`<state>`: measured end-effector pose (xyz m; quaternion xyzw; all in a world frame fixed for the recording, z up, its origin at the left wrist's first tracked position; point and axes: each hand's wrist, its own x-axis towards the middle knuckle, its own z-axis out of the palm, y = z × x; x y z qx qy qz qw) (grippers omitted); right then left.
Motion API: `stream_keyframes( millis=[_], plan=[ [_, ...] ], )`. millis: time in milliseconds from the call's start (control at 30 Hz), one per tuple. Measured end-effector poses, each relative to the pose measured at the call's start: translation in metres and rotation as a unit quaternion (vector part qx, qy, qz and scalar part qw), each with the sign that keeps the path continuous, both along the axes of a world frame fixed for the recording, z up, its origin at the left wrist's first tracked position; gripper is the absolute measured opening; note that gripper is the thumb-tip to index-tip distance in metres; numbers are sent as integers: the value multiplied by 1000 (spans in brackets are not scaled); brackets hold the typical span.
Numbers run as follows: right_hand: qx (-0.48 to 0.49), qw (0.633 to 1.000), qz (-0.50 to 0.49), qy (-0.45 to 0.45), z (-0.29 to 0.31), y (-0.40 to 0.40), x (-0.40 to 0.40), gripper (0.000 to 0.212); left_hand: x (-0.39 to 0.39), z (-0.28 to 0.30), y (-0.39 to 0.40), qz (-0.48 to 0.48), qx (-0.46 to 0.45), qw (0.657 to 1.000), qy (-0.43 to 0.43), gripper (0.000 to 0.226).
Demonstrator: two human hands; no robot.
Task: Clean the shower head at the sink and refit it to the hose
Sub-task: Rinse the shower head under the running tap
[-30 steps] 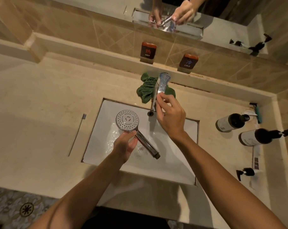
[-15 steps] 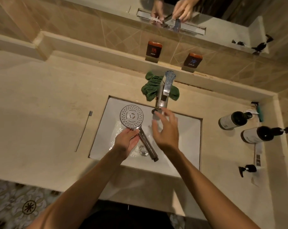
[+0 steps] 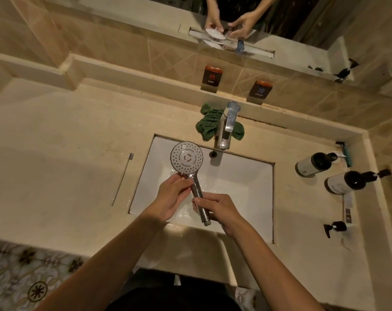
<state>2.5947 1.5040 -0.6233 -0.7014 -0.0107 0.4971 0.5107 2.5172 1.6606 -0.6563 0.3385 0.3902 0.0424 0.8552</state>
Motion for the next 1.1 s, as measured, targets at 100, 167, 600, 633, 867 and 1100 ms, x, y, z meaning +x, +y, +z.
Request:
stream_keyframes(
  millis=[100,167,600,633,867,1100],
  plan=[
    [-2,1000,-7,6,5,-1,-2,20,1,7,-7,6,6,1000,4,48],
    [1,1000,-15,15,7,-2,-1,23,0,10,-11,9,8,1000,11,50],
    [43,991,111,61,-3,6,-20,29,-62,19,-42,139,18,990,17,49],
    [51,989,125,66,-2,8,-25,29,-70,18,-45,162,11,987,17,48],
    [68,961,247,102,-5,29,-82,31,-149,17,-62,313,-3,949,37,53],
    [54,901,416,110,-15,41,-176,32,-255,19,-100,454,6,890,55,52]
  ],
)
